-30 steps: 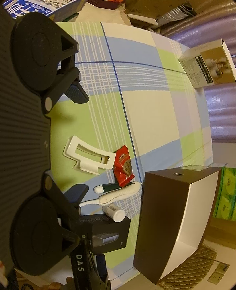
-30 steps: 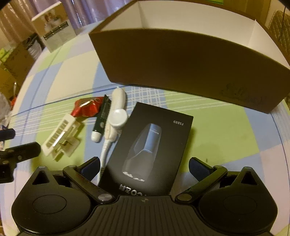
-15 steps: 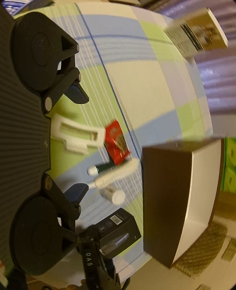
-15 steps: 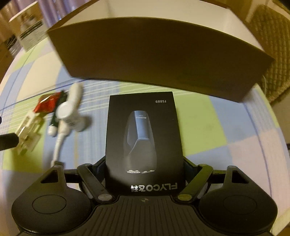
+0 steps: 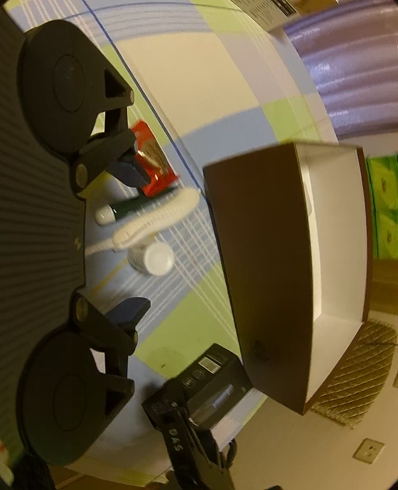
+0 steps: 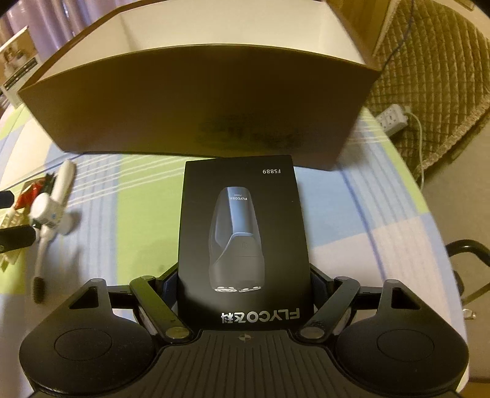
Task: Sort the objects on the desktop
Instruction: 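Grasp the white round jar with the left gripper while the right lifts the black box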
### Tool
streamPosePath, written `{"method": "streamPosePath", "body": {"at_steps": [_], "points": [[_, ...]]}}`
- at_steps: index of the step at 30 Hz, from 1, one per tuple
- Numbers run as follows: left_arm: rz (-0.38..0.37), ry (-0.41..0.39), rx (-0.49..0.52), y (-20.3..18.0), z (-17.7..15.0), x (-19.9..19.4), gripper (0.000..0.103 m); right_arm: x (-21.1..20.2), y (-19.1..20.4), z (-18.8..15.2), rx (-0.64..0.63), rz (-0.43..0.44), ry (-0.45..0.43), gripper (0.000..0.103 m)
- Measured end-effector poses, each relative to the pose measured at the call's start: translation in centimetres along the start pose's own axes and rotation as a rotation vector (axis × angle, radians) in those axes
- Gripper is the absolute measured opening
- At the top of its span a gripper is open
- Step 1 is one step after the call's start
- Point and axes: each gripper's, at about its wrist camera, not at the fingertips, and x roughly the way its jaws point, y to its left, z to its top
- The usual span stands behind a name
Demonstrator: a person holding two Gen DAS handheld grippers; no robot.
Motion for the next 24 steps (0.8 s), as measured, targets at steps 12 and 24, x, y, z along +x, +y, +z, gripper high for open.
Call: {"method": "streamPosePath", "body": {"at_steps": [12, 24], "points": [[0.019, 0.027, 0.014, -1.5, 0.4, 3.1, 0.022, 0.0, -2.8, 0.2, -0.001, 0.031, 0.009, 0.078], [0.043, 0.008, -0.046, -2.1, 0.4, 1.5, 0.022, 0.2, -2.4, 1.8, -0.048, 0.033, -0.027, 0.086]]}}
